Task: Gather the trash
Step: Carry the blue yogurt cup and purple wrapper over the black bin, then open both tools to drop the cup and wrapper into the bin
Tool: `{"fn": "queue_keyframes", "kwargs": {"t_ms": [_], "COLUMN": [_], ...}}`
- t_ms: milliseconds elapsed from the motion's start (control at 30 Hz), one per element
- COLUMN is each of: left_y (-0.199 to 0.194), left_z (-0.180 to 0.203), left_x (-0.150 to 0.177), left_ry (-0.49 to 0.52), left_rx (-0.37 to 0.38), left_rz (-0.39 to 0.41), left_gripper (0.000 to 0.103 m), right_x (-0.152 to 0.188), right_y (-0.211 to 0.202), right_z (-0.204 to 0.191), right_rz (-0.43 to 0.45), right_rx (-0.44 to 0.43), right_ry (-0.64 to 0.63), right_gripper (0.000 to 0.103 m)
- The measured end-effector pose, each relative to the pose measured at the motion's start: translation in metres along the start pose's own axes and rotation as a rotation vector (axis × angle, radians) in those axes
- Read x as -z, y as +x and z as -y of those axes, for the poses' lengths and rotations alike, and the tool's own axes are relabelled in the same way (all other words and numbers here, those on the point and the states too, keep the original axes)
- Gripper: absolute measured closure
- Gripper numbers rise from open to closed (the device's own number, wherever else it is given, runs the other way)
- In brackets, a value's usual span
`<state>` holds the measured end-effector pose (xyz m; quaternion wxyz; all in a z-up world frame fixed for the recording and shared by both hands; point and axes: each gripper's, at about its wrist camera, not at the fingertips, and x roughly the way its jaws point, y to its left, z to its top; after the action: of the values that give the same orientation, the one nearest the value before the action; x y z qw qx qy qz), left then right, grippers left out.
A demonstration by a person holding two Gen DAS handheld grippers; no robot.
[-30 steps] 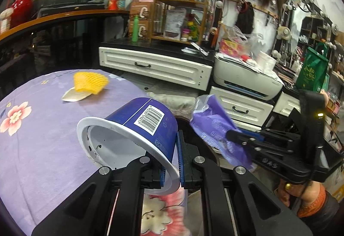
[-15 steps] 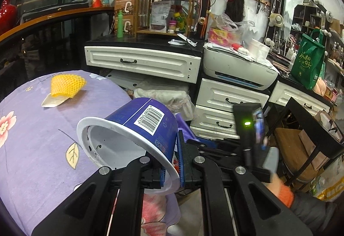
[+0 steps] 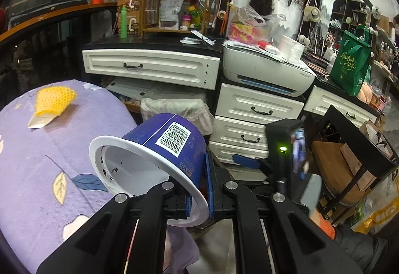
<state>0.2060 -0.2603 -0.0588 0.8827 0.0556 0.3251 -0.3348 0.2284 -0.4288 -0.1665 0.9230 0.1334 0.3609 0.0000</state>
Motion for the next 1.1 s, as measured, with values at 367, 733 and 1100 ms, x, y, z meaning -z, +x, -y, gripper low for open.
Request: {"fn": "queue_keyframes", "kwargs": {"t_ms": [367,733,1100], "left_y": [0.05,0.101,0.13], "left_z": [0.022,0.027,0.03], "left_x": [-0.006,-0.001,0.001], "left_ry": [0.007,0.002,0.003], "left_rx": [0.066,0.031,0.016], "left_rz": [-0.108,-0.224,-0.297], "left_gripper": [0.093,0.093,0.081], "right_x": [0.025,0.049,0.06], "right_y": [-0.057,-0.085,-0.092], "right_z": [0.038,0.066,0.077], "right_rz": [0.039,0.04,0.036], "right_rx": [0.08,0.143,0.137], "right_ry": [0.087,0.112,0.146], "right_gripper": [0.019,0.019,0.019]}}
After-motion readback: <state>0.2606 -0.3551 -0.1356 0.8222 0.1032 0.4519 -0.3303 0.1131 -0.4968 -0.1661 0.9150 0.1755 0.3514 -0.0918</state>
